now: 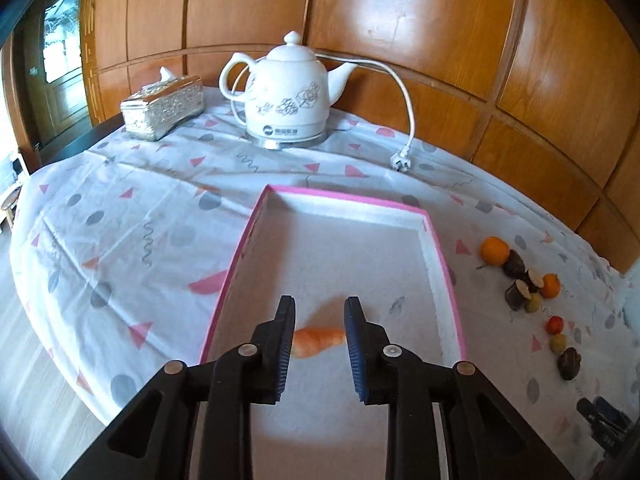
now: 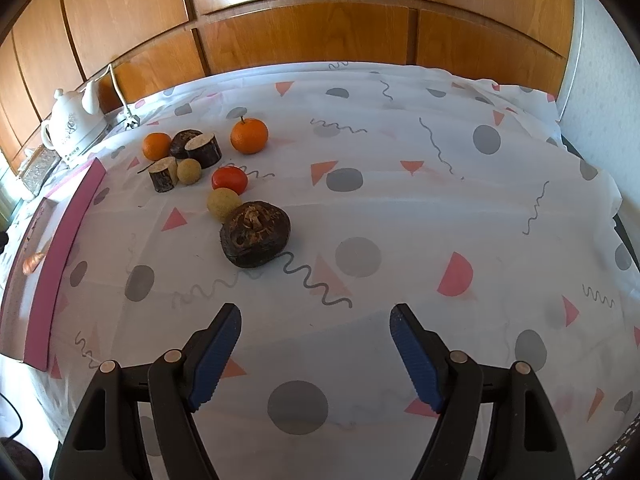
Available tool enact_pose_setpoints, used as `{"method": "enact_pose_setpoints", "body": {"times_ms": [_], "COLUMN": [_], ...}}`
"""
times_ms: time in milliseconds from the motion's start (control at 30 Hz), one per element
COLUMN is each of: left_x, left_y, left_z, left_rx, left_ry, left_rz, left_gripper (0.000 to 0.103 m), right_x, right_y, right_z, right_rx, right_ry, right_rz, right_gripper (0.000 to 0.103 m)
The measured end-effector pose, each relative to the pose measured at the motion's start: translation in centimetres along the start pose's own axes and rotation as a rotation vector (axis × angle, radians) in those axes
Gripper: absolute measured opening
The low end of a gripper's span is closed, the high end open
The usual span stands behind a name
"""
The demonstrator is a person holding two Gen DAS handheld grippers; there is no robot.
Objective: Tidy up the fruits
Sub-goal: 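Carry the carrot with the left gripper into the pink tray and release, then close the right gripper on the dark brown round root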
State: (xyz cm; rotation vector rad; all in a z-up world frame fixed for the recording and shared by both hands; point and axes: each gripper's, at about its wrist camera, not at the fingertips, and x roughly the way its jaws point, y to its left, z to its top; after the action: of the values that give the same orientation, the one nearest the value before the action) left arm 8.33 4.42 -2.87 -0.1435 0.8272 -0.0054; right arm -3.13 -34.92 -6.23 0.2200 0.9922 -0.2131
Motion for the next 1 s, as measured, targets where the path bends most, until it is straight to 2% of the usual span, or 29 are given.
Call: {"method": "enact_pose_setpoints", "body": {"times_ms": [67, 167, 200, 433, 500, 767, 1000], "left_x": [-0.3, -0.9, -1.2, -2.8, -3.2, -3.7, -4.0], "left_y": [0.3, 0.8, 1.1, 2.0, 2.2, 3.0, 3.3], "left_z": [-0.7, -1.8, -2.1, -3.8, -4.1, -4.7, -5.4], "left_rx": [-0.012, -0.049, -0.060, -0.072, -0.073, -0.104, -0.119], "left_ry": [0.011, 0.025, 0.022, 0.008, -0.004, -0.004, -0.003], "left_rz": [0.006, 0.023, 0.025, 0.052, 0.063, 0.081, 0.103], "left_gripper": [0.028, 0.045, 0.047, 0.052, 0.059, 0.065, 0.070], "right_x": [0.1, 0.1, 0.1, -0.2, -0.1, -0.3, 0.3], "right_y": [0.1, 0.4, 0.5, 1.7, 1.9, 2.1, 3.2], "right_z": [0.0, -0.1, -0.1, 0.6, 0.8, 1.0, 3.0], "right_rx": [-0.002, -0.009, -0.012, -0.047, -0.050, -0.061, -0.112], "right_ry": [0.003, 0.004, 0.005, -0.008, -0.007, -0.016, -0.042], "right_rz": [-0.004, -0.006, -0.006, 0.008, 0.012, 0.013, 0.012], "right_gripper": [0.078, 0.078, 0.078, 0.078, 0.078, 0.078, 0.078]}}
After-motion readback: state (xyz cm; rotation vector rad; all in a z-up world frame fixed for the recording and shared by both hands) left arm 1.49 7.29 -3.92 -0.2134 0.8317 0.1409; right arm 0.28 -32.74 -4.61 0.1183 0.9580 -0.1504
